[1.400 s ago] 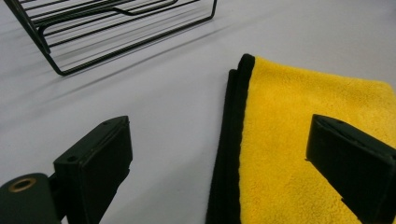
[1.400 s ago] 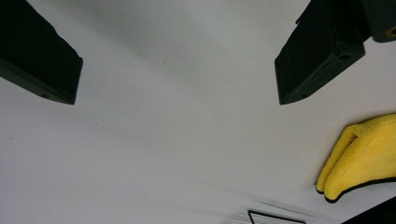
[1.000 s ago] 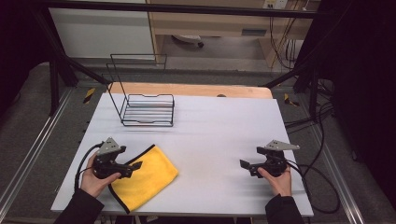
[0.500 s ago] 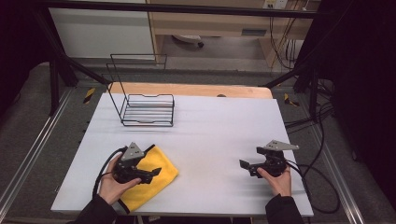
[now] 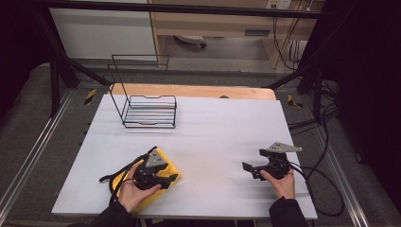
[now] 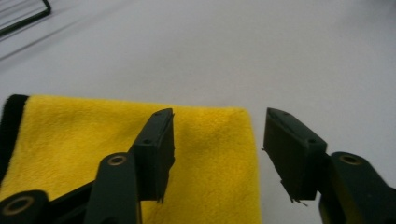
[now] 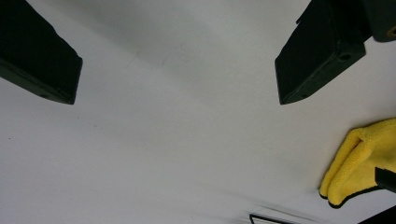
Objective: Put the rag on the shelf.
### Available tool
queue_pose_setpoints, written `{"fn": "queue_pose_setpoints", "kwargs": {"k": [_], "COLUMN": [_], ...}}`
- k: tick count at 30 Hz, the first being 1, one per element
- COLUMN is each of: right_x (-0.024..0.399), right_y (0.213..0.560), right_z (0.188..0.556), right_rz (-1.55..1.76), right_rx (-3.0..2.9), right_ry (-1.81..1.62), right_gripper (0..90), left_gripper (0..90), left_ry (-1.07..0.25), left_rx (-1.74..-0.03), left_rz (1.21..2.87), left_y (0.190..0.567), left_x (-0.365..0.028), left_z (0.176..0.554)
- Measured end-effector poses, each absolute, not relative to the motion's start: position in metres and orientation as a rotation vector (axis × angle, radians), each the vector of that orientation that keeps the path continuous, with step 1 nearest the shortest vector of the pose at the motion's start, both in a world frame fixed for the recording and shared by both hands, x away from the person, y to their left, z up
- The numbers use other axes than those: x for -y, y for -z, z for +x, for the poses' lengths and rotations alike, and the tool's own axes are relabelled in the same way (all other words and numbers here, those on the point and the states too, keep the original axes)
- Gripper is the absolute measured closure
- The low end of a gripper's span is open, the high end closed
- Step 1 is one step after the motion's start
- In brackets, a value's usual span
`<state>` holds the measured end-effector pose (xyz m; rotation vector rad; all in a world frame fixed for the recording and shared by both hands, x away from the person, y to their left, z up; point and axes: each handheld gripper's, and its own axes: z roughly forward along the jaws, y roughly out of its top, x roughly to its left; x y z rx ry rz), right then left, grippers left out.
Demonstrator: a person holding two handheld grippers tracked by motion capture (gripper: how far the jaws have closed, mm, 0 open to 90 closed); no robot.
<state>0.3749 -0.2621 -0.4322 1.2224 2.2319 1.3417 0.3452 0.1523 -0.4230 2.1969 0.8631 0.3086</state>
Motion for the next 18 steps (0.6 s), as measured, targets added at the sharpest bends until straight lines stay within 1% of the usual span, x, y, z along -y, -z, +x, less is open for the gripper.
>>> {"fn": "queue_pose_setpoints", "kwargs": {"k": [3, 4, 6, 7, 10, 13, 18], "right_x": [0.262, 0.262, 0.262, 0.262, 0.262, 0.262, 0.261], "right_y": [0.432, 0.432, 0.432, 0.432, 0.432, 0.433, 0.433], "right_z": [0.375, 0.375, 0.375, 0.375, 0.375, 0.375, 0.376], "right_rz": [1.22, 1.223, 1.22, 1.219, 1.224, 1.228, 1.22], "right_rx": [-2.236, -2.237, -2.238, -2.237, -2.239, -2.24, -2.24], "right_ry": [-1.337, -1.335, -1.334, -1.334, -1.335, -1.334, -1.332], "right_gripper": [1.2, 1.2, 1.2, 1.2, 1.2, 1.2, 1.2], "left_gripper": [50.7, 50.7, 55.7, 59.7, 62.5, 63.4, 69.2], "left_ry": [-0.317, -0.313, -0.303, -0.302, -0.297, -0.306, -0.332], "left_rx": [-0.85, -0.847, -0.845, -0.843, -0.852, -0.864, -0.896], "left_rz": [2.223, 2.228, 2.232, 2.237, 2.256, 2.261, 2.255], "left_y": [0.425, 0.426, 0.428, 0.429, 0.434, 0.439, 0.442], "left_x": [-0.144, -0.142, -0.139, -0.138, -0.135, -0.133, -0.131], "left_z": [0.342, 0.341, 0.34, 0.34, 0.341, 0.342, 0.342]}}
